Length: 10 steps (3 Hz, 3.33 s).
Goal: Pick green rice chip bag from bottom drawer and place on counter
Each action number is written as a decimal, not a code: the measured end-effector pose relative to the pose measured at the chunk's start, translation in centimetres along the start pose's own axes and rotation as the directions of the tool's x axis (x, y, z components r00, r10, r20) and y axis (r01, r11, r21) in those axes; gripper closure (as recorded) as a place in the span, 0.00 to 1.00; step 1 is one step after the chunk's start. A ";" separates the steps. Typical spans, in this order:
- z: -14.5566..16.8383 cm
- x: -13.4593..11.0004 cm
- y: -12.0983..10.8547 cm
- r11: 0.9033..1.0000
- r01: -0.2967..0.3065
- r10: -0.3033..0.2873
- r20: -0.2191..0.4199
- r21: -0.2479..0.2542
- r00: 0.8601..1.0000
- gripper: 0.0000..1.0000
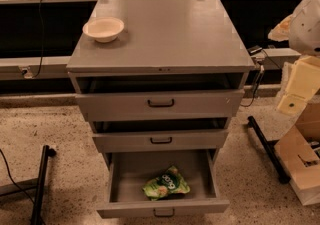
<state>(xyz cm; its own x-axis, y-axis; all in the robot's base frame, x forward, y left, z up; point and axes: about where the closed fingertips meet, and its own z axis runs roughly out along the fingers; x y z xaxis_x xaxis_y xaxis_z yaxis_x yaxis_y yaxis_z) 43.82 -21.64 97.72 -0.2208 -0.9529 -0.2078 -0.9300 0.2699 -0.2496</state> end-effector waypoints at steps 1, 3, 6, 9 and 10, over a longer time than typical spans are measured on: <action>0.0 0.0 0.0 1.000 0.000 0.000 0.000 0.000 1.000 0.00; 11.9 -1.9 2.5 0.994 0.046 -0.034 0.126 -0.097 0.991 0.00; 19.8 -4.5 5.2 0.963 0.200 -0.182 0.108 -0.179 0.977 0.00; 26.3 -6.8 6.1 0.951 0.292 -0.264 0.230 -0.098 0.937 0.00; 26.3 -6.8 6.1 0.951 0.292 -0.263 0.230 -0.098 0.937 0.00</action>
Offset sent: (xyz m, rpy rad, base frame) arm 0.0392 0.0565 -0.1311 0.1221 0.0522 0.1473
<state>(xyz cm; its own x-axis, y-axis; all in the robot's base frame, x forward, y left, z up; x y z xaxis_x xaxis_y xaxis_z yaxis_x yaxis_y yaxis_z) 47.38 -9.92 72.70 0.1056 -0.9322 -0.3461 -0.9781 -0.0346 -0.2051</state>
